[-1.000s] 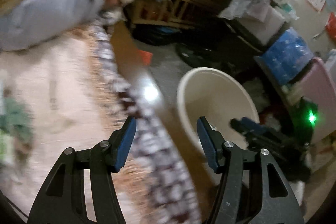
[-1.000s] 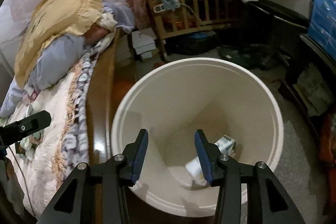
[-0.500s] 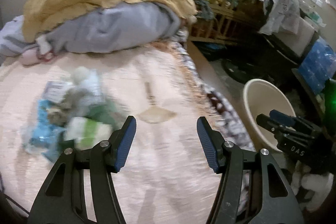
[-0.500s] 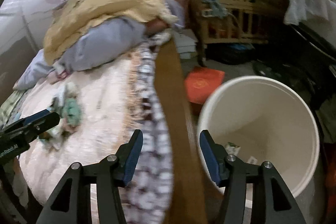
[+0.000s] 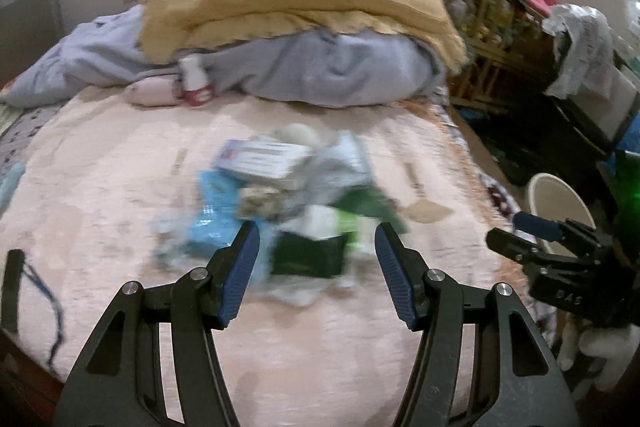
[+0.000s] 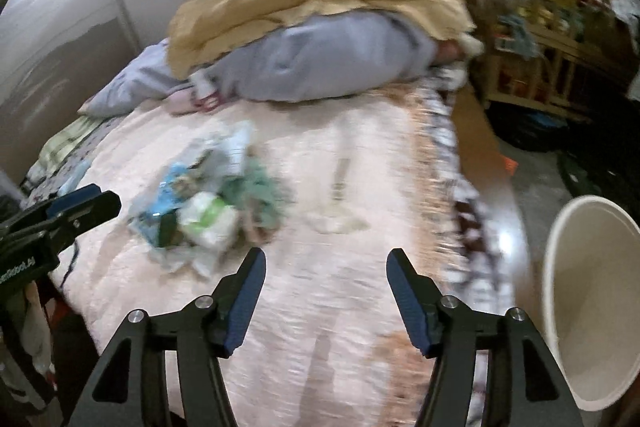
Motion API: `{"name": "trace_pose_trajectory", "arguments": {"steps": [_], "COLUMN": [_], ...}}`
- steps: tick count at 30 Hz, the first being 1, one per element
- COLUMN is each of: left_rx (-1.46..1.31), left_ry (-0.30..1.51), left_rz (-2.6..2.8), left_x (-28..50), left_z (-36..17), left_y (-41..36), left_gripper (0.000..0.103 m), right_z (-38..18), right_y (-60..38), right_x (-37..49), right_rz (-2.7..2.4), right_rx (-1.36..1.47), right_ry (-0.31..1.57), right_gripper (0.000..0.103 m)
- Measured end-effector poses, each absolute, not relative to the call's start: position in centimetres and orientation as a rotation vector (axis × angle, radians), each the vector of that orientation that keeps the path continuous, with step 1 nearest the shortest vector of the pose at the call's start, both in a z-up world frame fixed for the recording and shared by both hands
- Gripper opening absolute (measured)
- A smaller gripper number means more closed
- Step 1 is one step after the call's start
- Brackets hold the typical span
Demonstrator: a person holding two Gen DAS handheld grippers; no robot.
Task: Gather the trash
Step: 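Return both grippers to the trash pile on the bed, then grasp clear plastic wrapper with left gripper while right grasps white-green bag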
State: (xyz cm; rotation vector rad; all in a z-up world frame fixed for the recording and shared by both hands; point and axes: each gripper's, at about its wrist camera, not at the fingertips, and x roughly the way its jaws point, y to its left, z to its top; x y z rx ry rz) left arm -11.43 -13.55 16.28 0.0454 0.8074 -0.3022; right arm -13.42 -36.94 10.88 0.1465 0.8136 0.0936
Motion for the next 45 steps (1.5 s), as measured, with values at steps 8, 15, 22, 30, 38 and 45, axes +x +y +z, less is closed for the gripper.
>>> {"name": "trace_pose_trajectory", "arguments": {"steps": [8,15,22,30,38,45], "left_rx": [-0.008,-0.03,-0.084,-0.093,-0.134,-0.194], "left_ry": [0.81,0.883,0.971,1.011,1.051,1.036], "left_rz": [-0.198,-0.191,-0.233,-0.219,-0.25,-0.271], "left_x": [-10.7,-9.1,-6.5,-2.5,0.0,-1.0], "left_z": [14.7,11.4,8.3,6.0,4.0,5.3], "left_y": [-4.9,-1.2,-0.4,-0.4,-0.8,0.1], "left_gripper": [0.059,0.059,0.059,0.059,0.053,0.019], "right_z": [10.7,9.9,7.9,7.5,5.2,4.2], "right_y": [-32.1,-29.0,-27.2,-24.9,-24.3,-23.9], "right_x": [-11.4,-9.2,-6.2,-5.2,-2.7,-3.1], "right_rz": [0.199,0.337,0.412,0.497,0.572,0.549], "right_rx": [0.117,0.069,-0.168,-0.398,-0.36,-0.26], "right_ry": [0.81,0.82,0.874,0.843,0.902,0.94], "right_gripper": [0.065,0.065,0.065,0.065,0.065,0.03]}}
